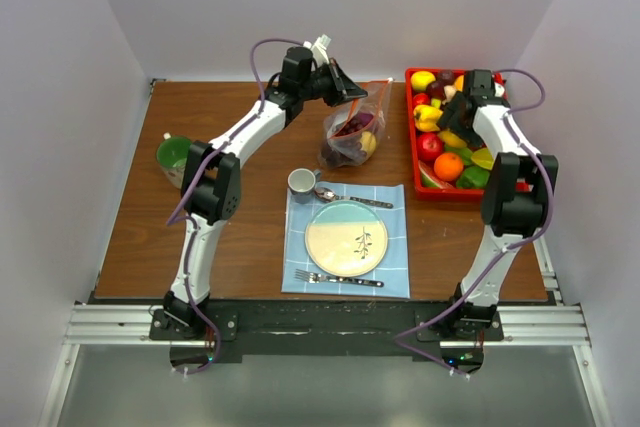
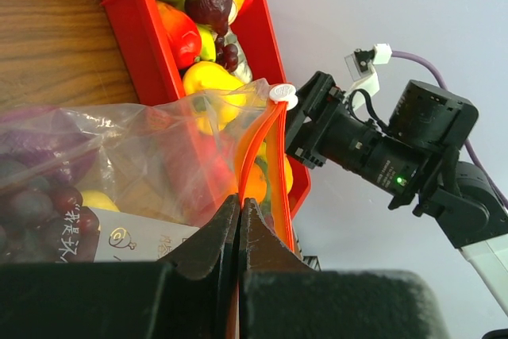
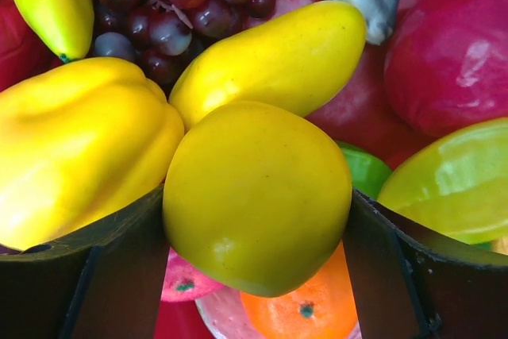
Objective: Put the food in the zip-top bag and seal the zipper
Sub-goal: Pick up the fake fruit from the bin.
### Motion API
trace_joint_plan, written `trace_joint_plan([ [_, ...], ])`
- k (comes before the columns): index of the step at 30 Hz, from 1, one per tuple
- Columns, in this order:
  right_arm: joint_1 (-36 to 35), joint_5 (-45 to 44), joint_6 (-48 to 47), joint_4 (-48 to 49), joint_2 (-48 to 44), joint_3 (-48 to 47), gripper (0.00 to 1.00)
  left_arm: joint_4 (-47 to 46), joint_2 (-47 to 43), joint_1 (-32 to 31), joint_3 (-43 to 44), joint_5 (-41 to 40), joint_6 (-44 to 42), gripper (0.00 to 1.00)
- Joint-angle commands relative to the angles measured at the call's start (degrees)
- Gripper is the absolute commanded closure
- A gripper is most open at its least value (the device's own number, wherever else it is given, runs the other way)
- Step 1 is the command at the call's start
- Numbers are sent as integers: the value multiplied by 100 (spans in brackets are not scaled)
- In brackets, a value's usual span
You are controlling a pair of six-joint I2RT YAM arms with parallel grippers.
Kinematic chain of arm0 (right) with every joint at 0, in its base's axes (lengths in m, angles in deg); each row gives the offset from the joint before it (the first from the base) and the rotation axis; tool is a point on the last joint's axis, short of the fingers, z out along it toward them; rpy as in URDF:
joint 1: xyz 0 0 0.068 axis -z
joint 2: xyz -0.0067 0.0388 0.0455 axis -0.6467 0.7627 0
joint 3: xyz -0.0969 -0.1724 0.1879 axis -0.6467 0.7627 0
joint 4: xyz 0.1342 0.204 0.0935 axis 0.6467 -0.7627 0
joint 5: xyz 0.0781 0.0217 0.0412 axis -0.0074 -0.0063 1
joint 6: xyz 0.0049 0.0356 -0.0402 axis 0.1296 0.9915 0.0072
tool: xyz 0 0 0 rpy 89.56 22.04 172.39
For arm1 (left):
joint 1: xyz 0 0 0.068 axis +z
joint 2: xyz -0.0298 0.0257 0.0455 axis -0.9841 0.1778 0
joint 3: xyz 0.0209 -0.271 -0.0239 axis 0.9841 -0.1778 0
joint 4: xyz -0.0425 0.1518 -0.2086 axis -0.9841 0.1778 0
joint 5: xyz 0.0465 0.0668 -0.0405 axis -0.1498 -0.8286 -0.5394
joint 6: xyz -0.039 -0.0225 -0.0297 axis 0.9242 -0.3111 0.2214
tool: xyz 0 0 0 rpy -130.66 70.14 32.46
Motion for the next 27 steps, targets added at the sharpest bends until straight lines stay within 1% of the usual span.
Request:
trace_joint_plan([
  [1,-19,-265,-94,6,-691,2,74,-106,-342,20,48,-78,-89,100],
  [2,-27,-274,-94,-12,-771,-15,78,-89,-351,20,48,-87,-98,100],
  [6,-106,-345,-120,-109,-1166,2,78,-62,-395,20,39,-166,-151,100],
  [9,-299,-249,-138,-126,-1518,20,79,-62,-474,20,30,-262,-203,100],
  [14,-1054,58,-138,-3,-2097,3,79,210,-614,20,13,-412,-274,100],
  [17,-1520,260,-77,128,-2248,-129,79,324,-711,20,13,-544,-318,100],
  [18,-1643,392,-33,303,-2335,-129,79,350,-729,20,21,-596,-344,100],
  [22,-2381,596,134,787,-2380,-112,78,604,-834,11,57,-746,-379,100],
  [27,-2839,780,442,1359,-2152,-129,78,852,-887,-6,180,-878,-458,100],
])
